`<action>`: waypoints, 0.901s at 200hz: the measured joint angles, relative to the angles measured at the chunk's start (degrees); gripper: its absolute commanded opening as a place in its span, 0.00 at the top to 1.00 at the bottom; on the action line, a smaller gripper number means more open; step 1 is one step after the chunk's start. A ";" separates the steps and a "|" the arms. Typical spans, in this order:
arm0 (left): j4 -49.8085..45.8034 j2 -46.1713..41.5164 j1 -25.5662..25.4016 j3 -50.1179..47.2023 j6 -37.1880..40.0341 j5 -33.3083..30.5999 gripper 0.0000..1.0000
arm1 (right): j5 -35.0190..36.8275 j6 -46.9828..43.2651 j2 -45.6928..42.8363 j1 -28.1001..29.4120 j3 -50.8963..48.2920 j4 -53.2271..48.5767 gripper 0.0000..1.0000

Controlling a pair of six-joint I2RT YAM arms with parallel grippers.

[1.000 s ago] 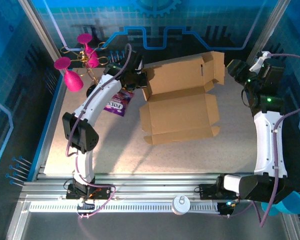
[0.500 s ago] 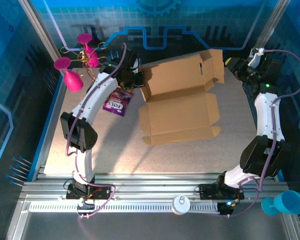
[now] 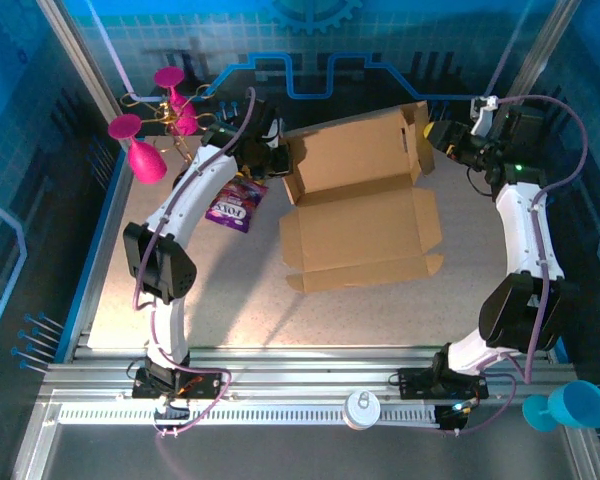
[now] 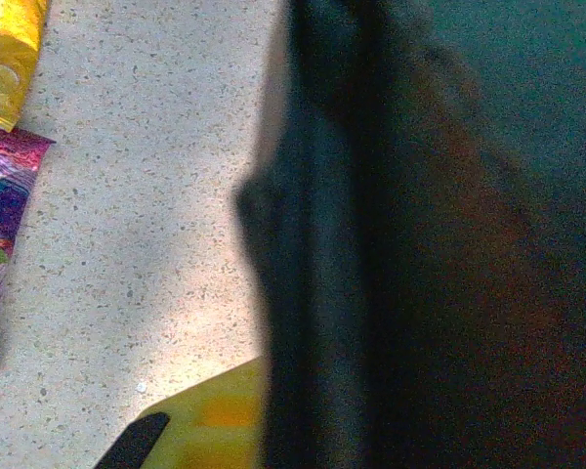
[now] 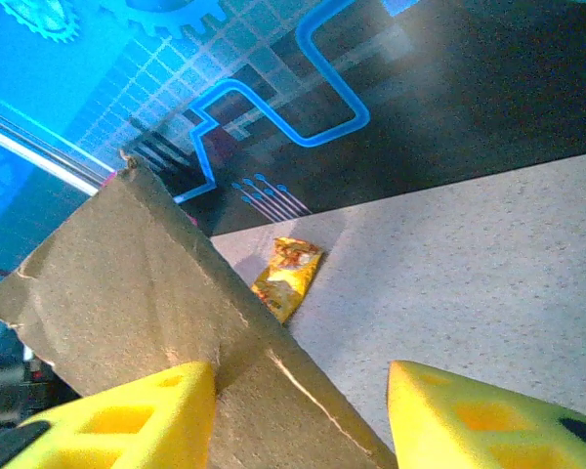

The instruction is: Fold the paper box

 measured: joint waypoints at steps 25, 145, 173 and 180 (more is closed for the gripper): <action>0.00 0.00 0.02 0.00 1.14 0.22 1.00 | -1.01 -1.07 0.15 -0.87 1.46 -0.33 0.43; -0.20 0.63 3.54 0.00 6.21 6.27 1.00 | -21.22 9.05 4.42 -1.92 -3.30 16.39 0.49; -0.24 1.31 3.52 0.00 6.16 6.51 1.00 | -20.13 4.42 4.04 0.33 -2.19 11.50 0.49; -0.26 1.40 3.54 0.00 6.16 6.51 1.00 | -19.54 3.17 3.74 0.94 -2.10 10.25 0.49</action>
